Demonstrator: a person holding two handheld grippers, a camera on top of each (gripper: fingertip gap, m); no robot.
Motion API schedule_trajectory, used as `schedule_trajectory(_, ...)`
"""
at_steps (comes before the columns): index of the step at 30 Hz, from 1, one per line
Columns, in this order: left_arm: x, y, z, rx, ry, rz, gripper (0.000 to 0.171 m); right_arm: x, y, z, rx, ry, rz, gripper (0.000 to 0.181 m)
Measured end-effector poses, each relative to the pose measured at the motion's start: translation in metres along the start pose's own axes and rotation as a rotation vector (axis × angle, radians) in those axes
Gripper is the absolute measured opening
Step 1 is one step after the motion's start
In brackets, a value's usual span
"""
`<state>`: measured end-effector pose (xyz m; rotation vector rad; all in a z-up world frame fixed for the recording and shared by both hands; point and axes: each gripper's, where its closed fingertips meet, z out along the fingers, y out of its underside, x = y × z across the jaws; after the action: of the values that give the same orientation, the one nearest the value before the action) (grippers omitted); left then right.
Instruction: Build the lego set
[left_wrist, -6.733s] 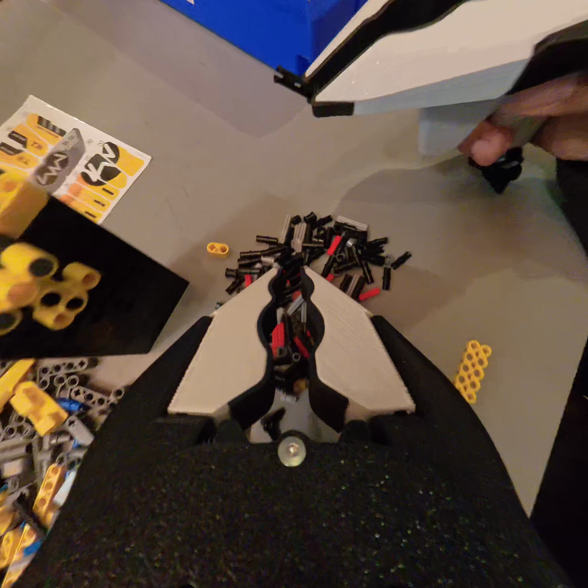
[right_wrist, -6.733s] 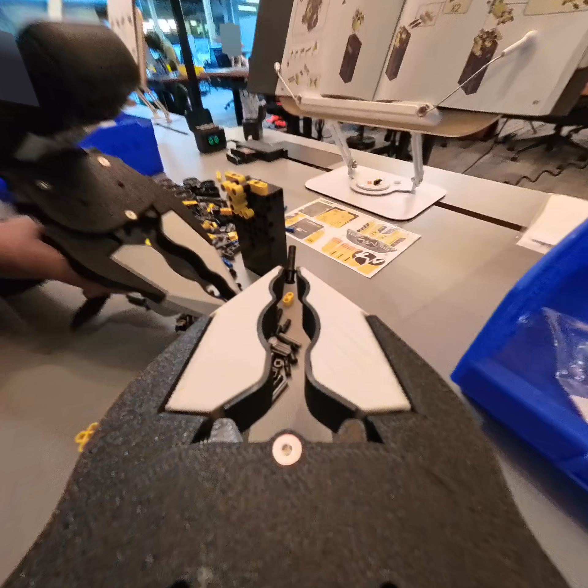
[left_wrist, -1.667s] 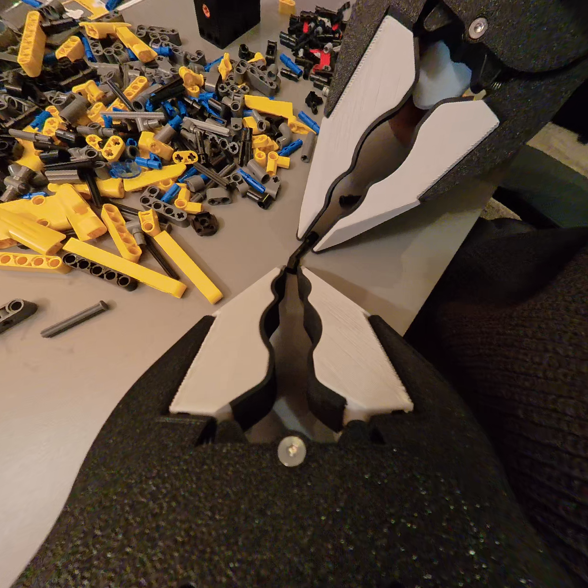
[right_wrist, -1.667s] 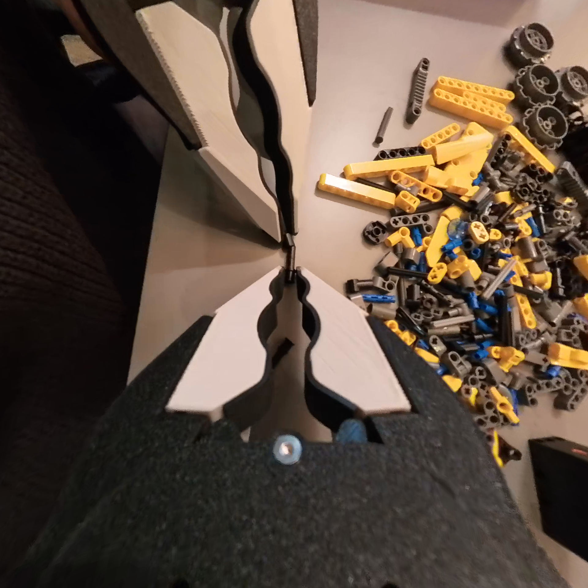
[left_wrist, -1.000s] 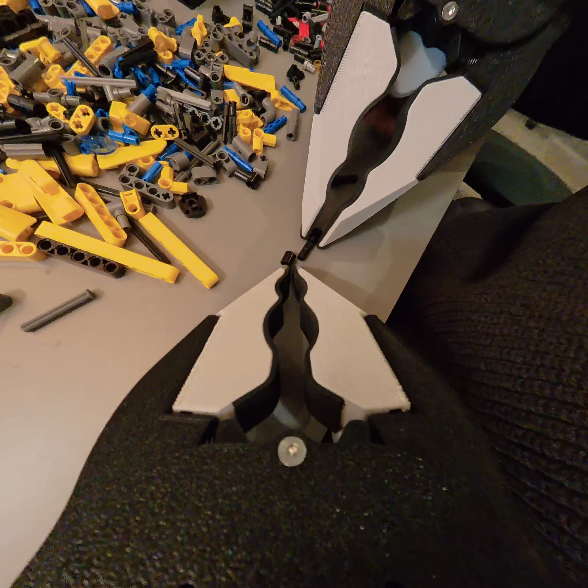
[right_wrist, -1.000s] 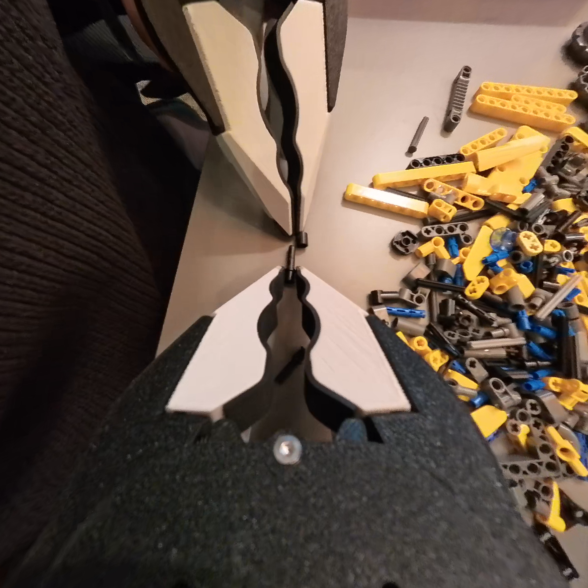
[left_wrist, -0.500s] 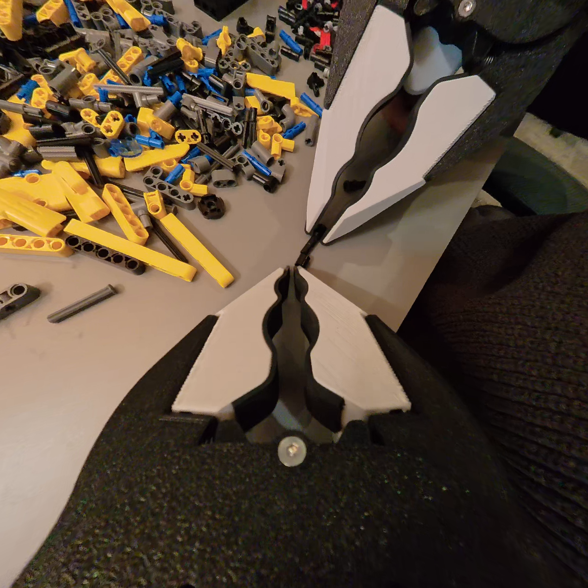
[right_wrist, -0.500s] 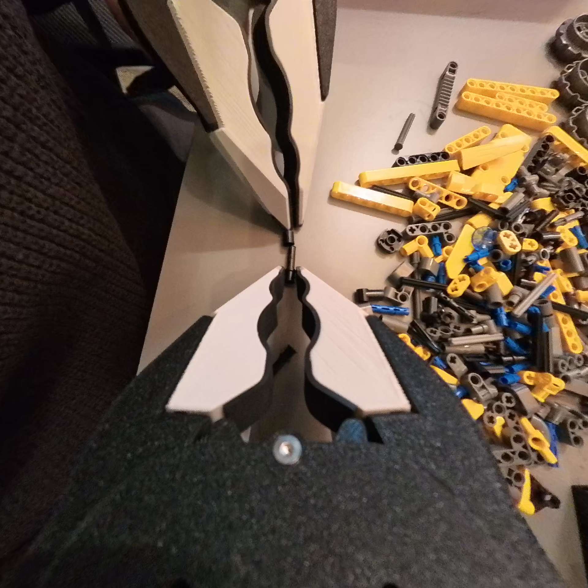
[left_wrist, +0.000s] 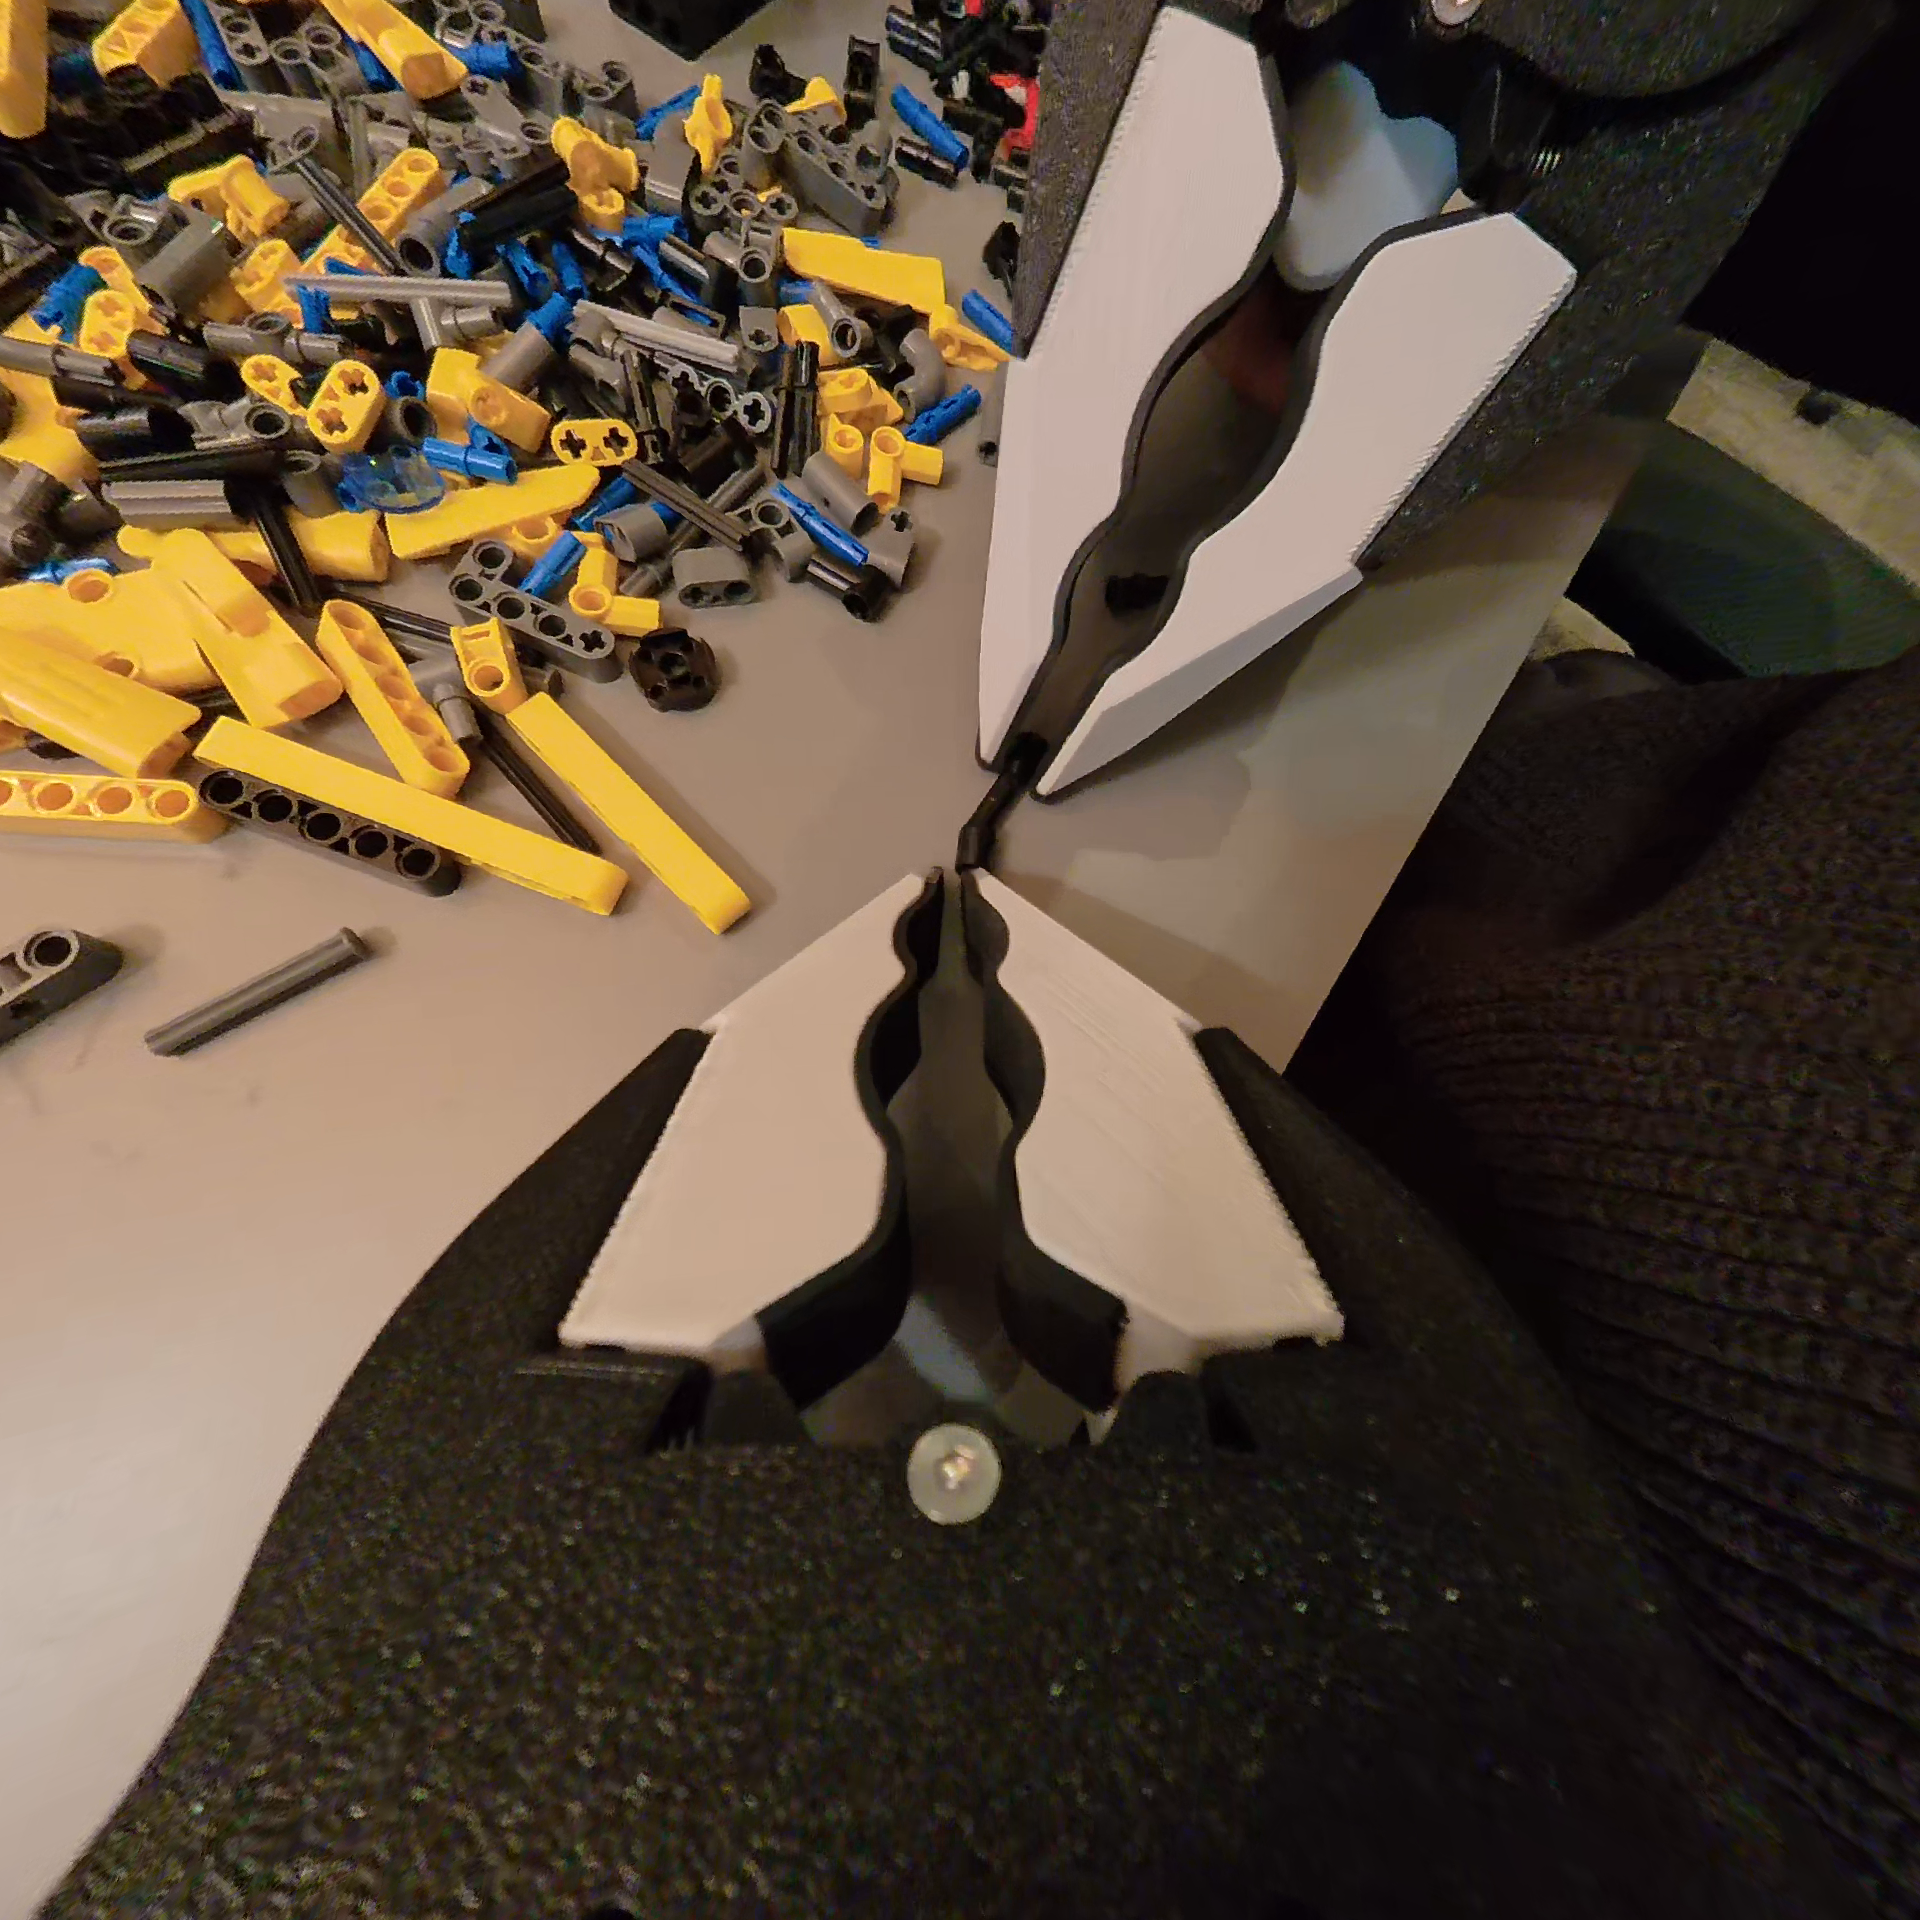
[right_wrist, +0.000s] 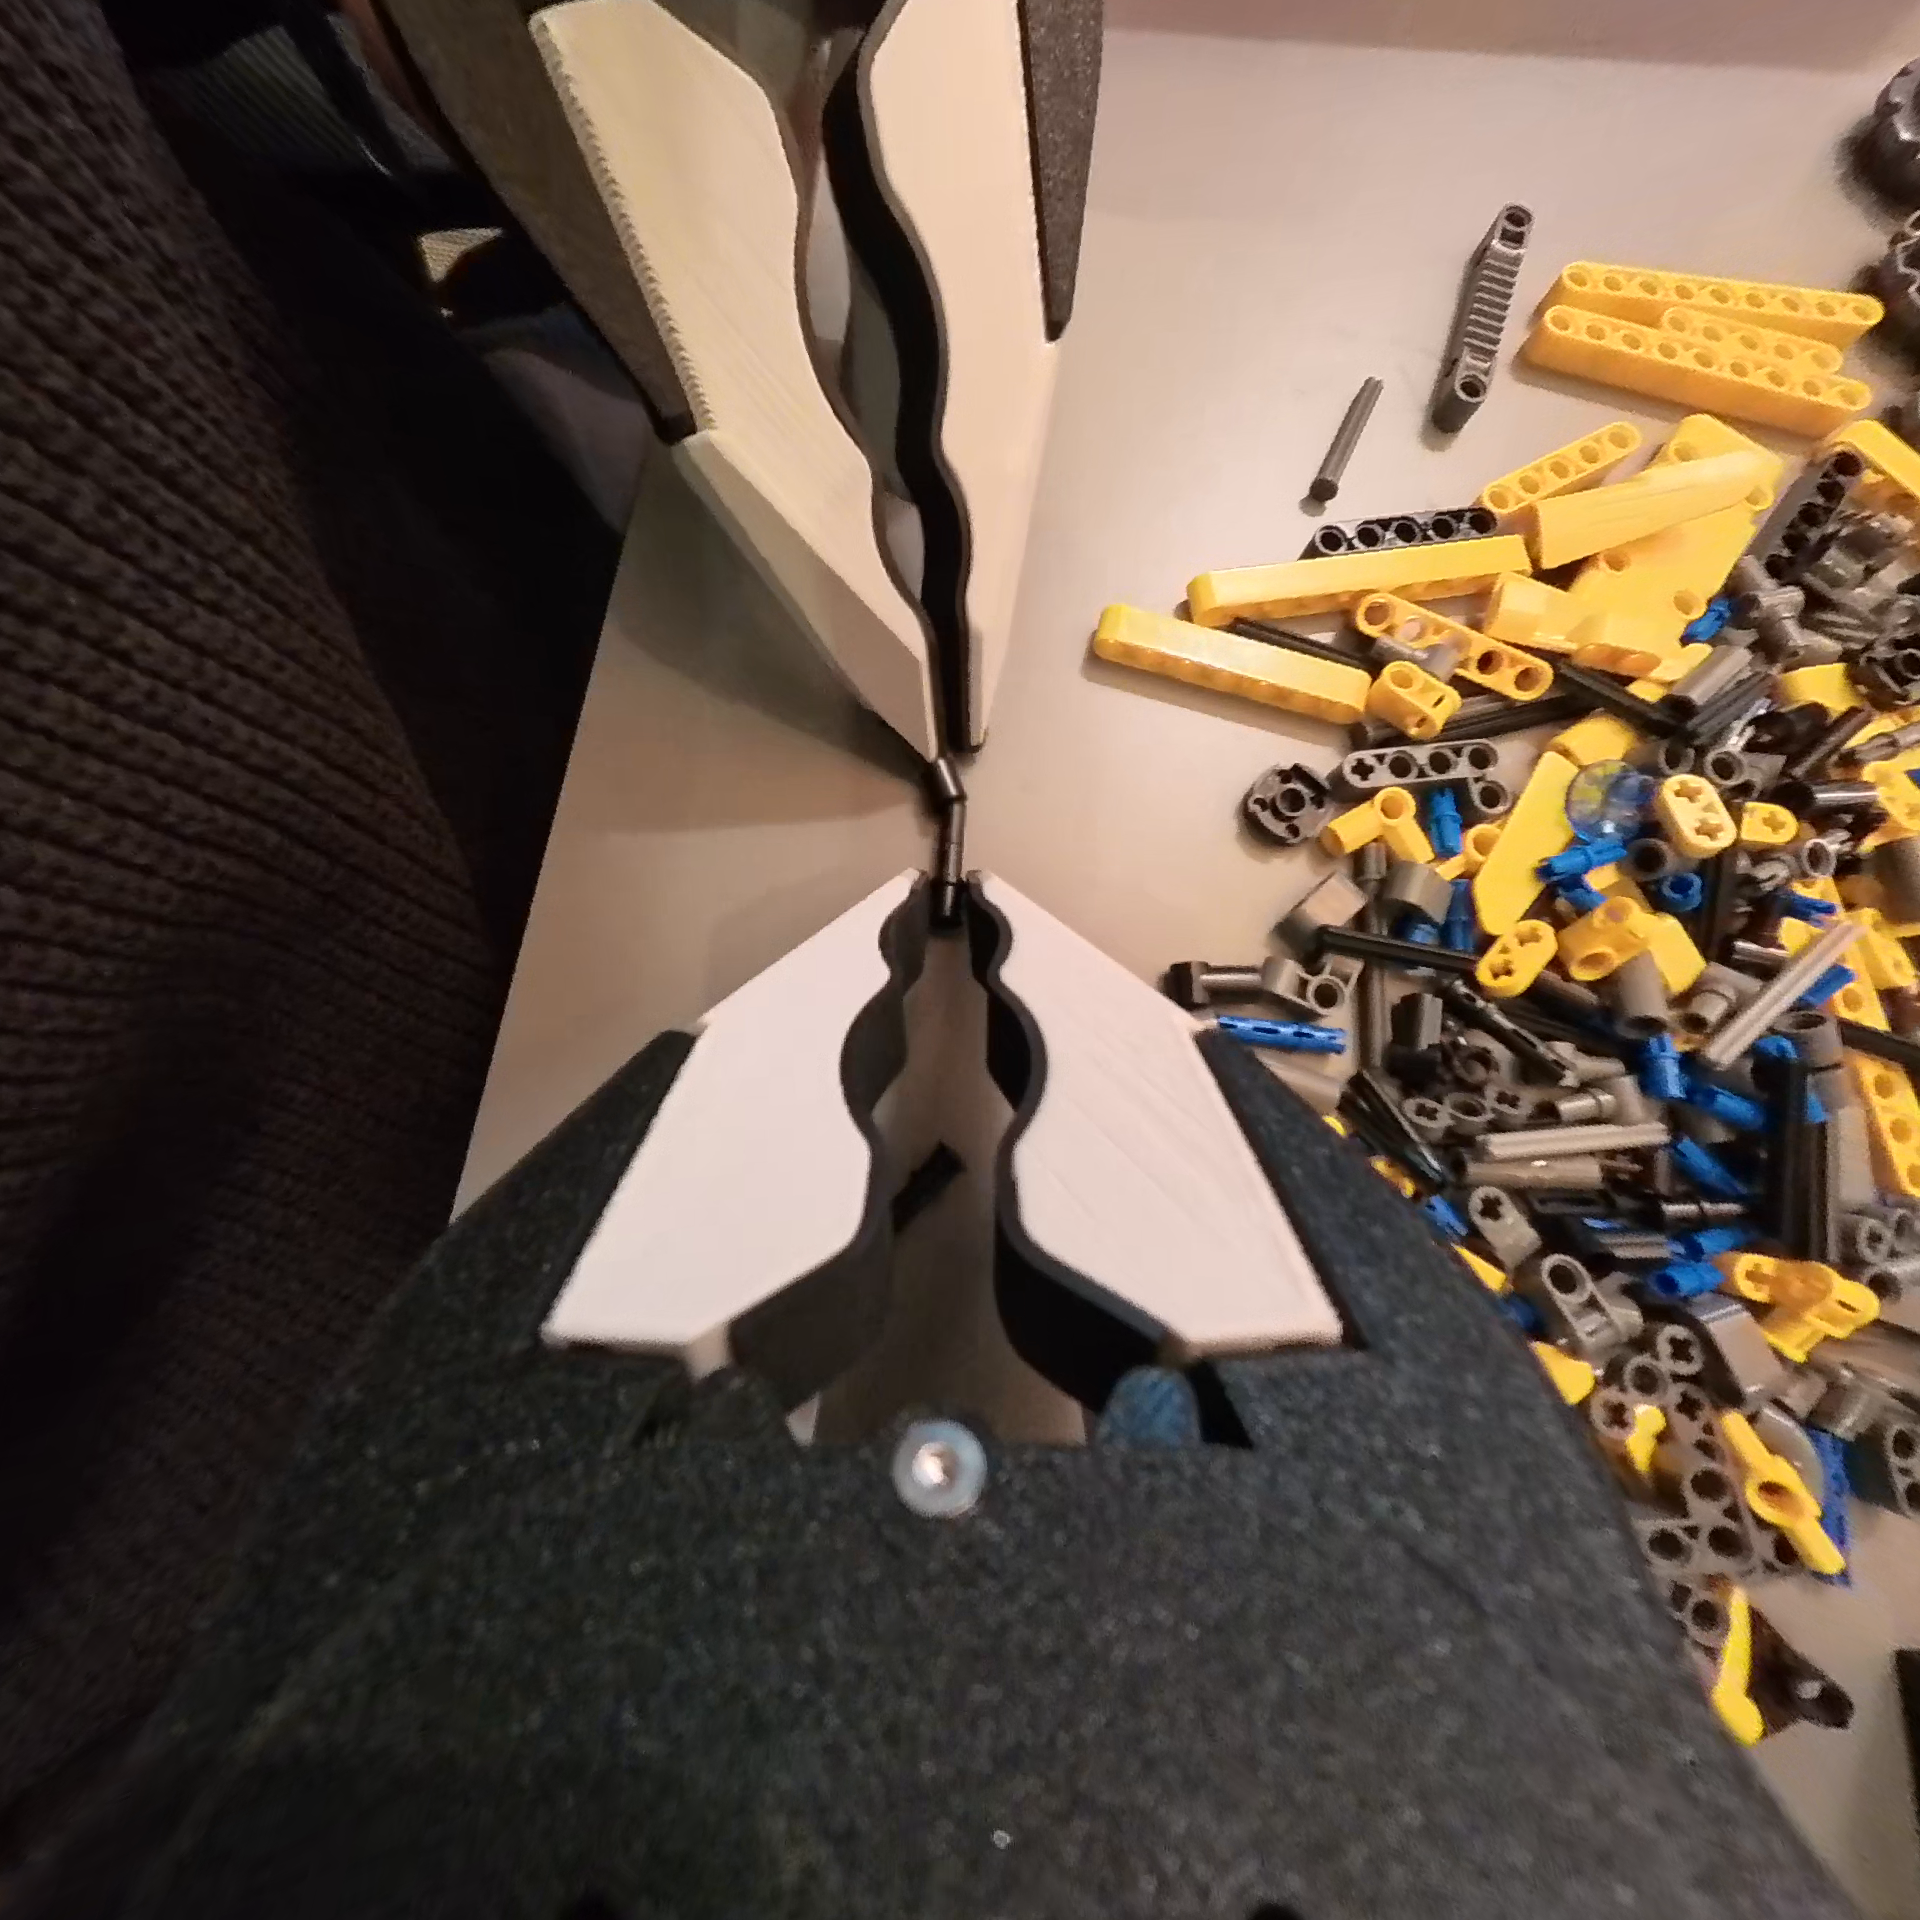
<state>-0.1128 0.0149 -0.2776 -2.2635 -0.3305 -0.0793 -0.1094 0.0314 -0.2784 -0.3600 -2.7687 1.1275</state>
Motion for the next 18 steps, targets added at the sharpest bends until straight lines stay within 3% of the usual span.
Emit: schedule_trajectory(18,0.0048,-0.0014,0.0019,-0.011,0.012,-0.001,0.008,0.0003,-0.0003,0.0005,0.001,-0.005,-0.002,0.006)
